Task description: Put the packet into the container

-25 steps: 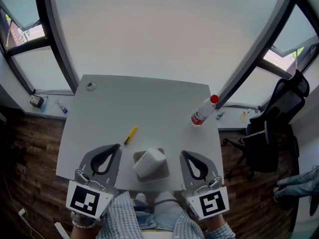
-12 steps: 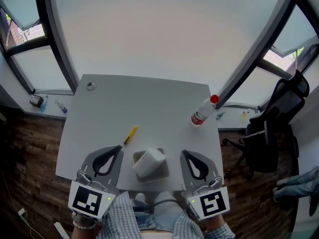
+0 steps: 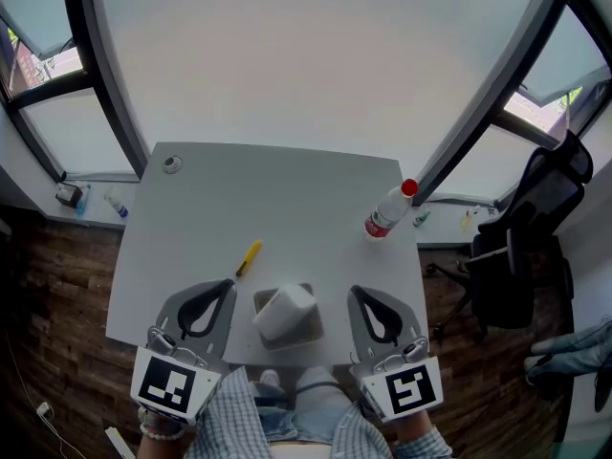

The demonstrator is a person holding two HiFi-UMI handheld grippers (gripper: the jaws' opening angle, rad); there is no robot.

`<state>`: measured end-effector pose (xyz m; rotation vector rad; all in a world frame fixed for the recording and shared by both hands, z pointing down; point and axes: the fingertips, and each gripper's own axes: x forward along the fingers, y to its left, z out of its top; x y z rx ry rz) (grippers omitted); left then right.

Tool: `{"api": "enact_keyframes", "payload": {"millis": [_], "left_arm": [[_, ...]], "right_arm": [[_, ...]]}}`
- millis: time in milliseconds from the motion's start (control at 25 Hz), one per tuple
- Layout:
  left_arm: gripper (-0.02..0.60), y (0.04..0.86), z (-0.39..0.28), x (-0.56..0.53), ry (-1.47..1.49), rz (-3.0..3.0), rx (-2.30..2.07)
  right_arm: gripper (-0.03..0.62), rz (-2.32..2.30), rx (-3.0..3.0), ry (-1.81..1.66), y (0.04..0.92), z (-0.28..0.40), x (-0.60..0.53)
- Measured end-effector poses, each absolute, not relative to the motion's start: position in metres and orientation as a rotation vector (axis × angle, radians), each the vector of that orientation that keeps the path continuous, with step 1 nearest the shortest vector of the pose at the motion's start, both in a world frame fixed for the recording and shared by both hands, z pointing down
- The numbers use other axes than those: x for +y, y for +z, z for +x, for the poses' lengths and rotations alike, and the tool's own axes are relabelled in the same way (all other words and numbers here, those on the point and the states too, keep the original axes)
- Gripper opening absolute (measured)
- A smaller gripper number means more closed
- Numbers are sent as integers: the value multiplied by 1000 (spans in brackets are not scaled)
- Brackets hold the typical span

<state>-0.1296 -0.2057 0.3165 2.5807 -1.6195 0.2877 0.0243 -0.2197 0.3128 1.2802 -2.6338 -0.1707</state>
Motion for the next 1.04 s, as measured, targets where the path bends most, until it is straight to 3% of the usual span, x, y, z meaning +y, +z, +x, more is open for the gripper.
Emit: {"api": "enact_keyframes", "payload": {"millis": [1040], "left_arm": [[3,315,-127,-214,206,2584,-1574]], "right_arm": [[2,1308,-2596,-168,317,32,-223]]}}
